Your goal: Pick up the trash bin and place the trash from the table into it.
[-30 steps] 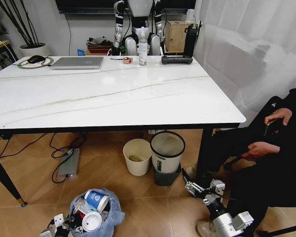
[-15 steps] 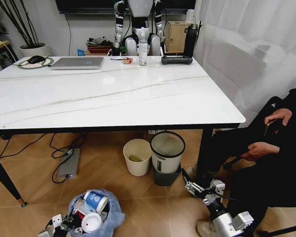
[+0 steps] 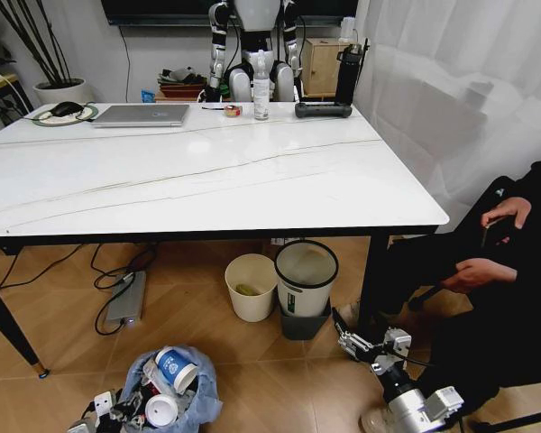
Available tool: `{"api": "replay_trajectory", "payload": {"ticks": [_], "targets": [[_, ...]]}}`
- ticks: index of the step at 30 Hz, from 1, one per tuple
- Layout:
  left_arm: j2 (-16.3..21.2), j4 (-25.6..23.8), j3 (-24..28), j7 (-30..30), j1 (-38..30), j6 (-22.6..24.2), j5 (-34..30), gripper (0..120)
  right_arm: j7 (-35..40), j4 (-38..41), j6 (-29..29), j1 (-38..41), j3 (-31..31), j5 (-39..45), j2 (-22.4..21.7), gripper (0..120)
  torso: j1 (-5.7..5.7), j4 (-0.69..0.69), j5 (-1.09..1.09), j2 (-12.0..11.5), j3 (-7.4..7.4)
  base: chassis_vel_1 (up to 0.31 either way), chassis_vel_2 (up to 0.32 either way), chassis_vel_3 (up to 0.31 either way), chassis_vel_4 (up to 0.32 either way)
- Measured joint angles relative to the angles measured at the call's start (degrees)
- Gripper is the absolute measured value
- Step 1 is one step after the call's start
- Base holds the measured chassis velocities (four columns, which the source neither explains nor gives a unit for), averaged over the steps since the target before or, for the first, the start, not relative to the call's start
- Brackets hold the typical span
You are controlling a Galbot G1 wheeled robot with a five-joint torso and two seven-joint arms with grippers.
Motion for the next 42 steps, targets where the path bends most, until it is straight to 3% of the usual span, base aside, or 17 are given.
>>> {"api": "replay_trajectory", "payload": {"ticks": [2, 7, 13, 17, 18, 20, 21, 22, 24, 27, 29, 42], "targets": [[0.3, -1.4, -0.6, 0.0, 1.7, -0.1, -0.6, 86, 0.0, 0.0, 0.0, 0.0, 0.0, 0.0, 0.0, 100, 0.0, 0.0, 0.01, 0.0, 0.01, 0.0, 0.0, 0.0, 0.0], [0.0, -2.1, -1.8, 0.0, 3.7, -0.6, -0.8, 98, 0.0, 0.0, 0.0, 0.0, 0.0, 0.0, 0.0, 100, 0.01, 0.01, 0.0, 0.0, 0.01, 0.0, 0.0, 0.0, 0.0], [-0.8, -3.4, -3.9, -0.5, 6.2, -3.7, 1.5, 100, 0.0, 0.0, 0.0, 0.0, 0.0, 0.0, 0.0, 100, 0.02, 0.0, -0.01, 0.0, 0.02, 0.0, 0.0, 0.0, 0.0], [-1.3, -13.2, -6.9, -0.2, 13.6, -6.6, 4.8, 100, 0.0, 0.0, 0.0, 0.0, 0.0, 0.0, 0.0, 100, 0.02, 0.01, -0.01, 0.0, 0.02, 0.0, 0.0, 0.0, 0.0], [-1.3, -13.2, -6.9, -0.2, 13.6, -6.6, 4.8, 100, 0.0, 0.0, 0.0, 0.0, 0.0, 0.0, 0.0, 100, 0.02, 0.01, -0.01, 0.0, 0.02, 0.0, 0.0, 0.0, 0.0], [-2.0, -21.4, -8.2, 0.0, 17.9, -7.4, 5.2, 100, 0.0, 0.0, 0.0, 0.0, 0.0, 0.0, 0.0, 100, 0.02, 0.05, 0.02, 0.0, 0.03, 0.0, 0.0, 0.0, 0.0], [-2.7, -29.9, -9.0, 0.3, 21.1, -7.4, 4.9, 100, 0.0, 0.0, 0.0, 0.0, 0.0, 0.0, 0.0, 100, 0.02, 0.04, 0.0, 0.0, 0.02, 0.0, 0.0, 0.0, 0.0], [-3.0, -34.2, -9.4, 0.7, 22.3, -7.5, 4.8, 100, 0.0, 0.0, 0.0, 0.0, 0.0, 0.0, 0.0, 100, 0.02, 0.01, 0.06, 0.1, 0.02, 0.0, 0.0, 0.0, 0.0], [-3.3, -38.1, -9.8, 0.9, 23.3, -7.5, 4.8, 100, 0.0, 0.0, 0.0, 0.0, 0.0, 0.0, 0.0, 100, 0.02, -0.03, 0.11, 0.1, 0.02, 0.0, 0.0, 0.0, 0.0], [-3.4, -38.7, -9.8, 0.9, 23.5, -7.3, 4.8, 100, 0.0, 0.0, 0.0, 0.0, 0.0, 0.0, 0.0, 100, 0.03, -0.01, -0.07, 0.1, 0.03, 0.0, 0.0, 0.0, 0.0], [-3.4, -38.7, -9.8, 0.9, 23.5, -7.3, 4.8, 100, 0.0, 0.0, 0.0, 0.0, 0.0, 0.0, 0.0, 100, 0.02, 0.01, 0.04, 0.1, 0.03, 0.0, 0.0, 0.0, 0.0], [-3.4, -37.8, -9.7, 0.9, 23.2, -7.1, 4.7, 100, 0.0, 0.0, 0.0, 0.0, 0.0, 0.0, 0.0, 100, 0.03, 0.0, 0.0, 0.1, 0.03, 0.0, 0.0, 0.0, 0.0]]}}
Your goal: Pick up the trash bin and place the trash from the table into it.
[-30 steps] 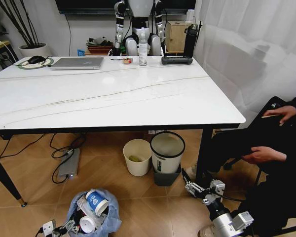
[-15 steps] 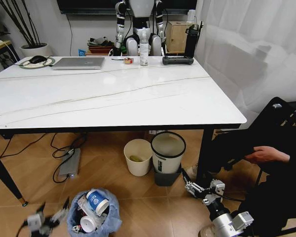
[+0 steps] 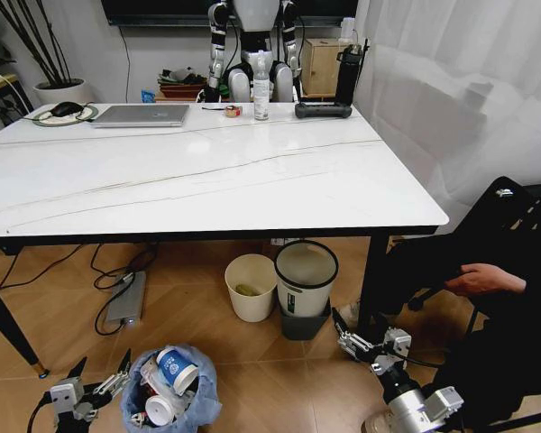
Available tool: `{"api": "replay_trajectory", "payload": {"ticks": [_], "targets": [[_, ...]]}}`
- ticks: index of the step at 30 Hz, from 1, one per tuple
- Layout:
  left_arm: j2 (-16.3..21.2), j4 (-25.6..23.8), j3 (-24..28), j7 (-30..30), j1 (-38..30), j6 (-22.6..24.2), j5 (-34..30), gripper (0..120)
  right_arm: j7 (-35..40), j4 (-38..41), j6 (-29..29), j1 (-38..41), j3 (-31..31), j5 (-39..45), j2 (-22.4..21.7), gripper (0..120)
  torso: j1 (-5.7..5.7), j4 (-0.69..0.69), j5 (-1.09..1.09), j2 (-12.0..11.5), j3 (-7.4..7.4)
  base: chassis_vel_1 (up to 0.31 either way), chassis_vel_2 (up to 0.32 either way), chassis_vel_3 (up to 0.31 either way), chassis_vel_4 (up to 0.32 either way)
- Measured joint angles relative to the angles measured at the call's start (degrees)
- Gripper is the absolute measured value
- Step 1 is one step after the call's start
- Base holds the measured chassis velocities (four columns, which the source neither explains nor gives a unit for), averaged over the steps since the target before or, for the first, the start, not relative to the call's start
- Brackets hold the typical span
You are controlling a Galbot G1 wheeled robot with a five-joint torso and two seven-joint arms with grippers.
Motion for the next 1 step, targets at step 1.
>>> {"api": "replay_trajectory", "payload": {"ticks": [1], "targets": [[0.0, 0.0, 0.0, 0.0, 0.0, 0.0, 0.0, 100, 0.0, 0.0, 0.0, 0.0, 0.0, 0.0, 0.0, 100, 0.0, 0.0, 0.0, 0.0, 0.0, 0.0, 0.0, 0.0, 0.0]]}}
